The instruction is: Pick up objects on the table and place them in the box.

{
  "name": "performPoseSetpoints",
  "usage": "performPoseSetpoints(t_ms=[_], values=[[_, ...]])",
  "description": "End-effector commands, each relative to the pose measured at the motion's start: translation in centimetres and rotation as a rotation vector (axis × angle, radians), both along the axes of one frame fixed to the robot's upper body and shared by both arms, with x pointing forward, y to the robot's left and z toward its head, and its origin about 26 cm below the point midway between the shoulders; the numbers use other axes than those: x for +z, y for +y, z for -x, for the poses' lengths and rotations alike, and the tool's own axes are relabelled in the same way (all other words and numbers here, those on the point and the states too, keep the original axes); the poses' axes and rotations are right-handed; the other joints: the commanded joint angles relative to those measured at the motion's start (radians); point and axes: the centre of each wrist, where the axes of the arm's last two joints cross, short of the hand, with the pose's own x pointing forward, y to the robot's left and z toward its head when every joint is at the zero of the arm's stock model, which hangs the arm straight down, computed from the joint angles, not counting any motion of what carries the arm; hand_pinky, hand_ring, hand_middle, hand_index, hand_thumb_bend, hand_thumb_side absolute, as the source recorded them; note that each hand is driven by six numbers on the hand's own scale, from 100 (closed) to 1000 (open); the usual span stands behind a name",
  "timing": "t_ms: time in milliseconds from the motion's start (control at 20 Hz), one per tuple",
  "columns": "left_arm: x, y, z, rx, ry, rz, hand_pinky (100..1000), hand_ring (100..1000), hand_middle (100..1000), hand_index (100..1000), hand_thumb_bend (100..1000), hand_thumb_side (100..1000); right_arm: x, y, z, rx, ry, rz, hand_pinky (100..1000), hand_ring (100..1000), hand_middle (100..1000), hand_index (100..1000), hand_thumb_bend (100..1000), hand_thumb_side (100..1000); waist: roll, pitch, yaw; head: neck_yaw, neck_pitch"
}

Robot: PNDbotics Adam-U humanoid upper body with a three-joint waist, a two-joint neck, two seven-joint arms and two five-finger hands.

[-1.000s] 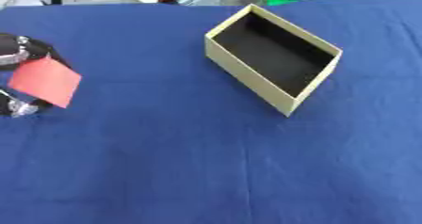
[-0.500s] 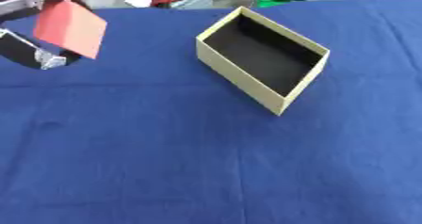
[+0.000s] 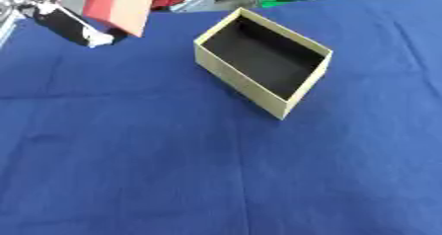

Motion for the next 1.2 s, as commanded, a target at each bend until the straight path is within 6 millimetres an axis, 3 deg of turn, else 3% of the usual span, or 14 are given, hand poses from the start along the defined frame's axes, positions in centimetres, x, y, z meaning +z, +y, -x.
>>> performPoseSetpoints(t_ms=[50, 300, 700, 950, 1200], values=[[1.1, -1.3, -0.4, -0.023, -0.052, 0.031, 509, 582, 601, 762, 100, 111, 1.0, 0.2, 0.3, 0.018, -0.037, 0.01, 792, 781, 780, 810, 100, 940, -0.003, -0.014, -0.007, 0.013, -0.014], [0.3, -4.1, -1.4, -0.042, -0.092, 0.102, 503, 580, 601, 763, 100, 125, 1.5, 0.9, 0.1, 0.057, -0.062, -0.006, 792, 781, 780, 810, 100, 939, -0.008, -0.001, -0.04, 0.052, -0.03], [-1.2, -6.6, -2.3, 0.074, -0.185, 0.133, 511, 590, 613, 766, 100, 138, 3.2, 4.0, -0.6, 0.221, -0.111, -0.022, 792, 780, 780, 810, 100, 937, -0.025, 0.042, -0.176, 0.204, -0.082], [-2.4, -6.7, -3.3, 0.14, -0.229, 0.125, 520, 599, 621, 770, 100, 121, 3.4, 4.8, -0.7, 0.264, -0.111, -0.023, 791, 781, 780, 809, 100, 939, -0.017, 0.058, -0.215, 0.221, -0.09], [-2.3, -6.8, -3.8, 0.18, -0.343, 0.111, 542, 614, 634, 772, 100, 100, 3.4, 5.2, -0.7, 0.29, -0.104, -0.024, 791, 782, 779, 808, 100, 940, -0.009, 0.068, -0.238, 0.228, -0.097]])
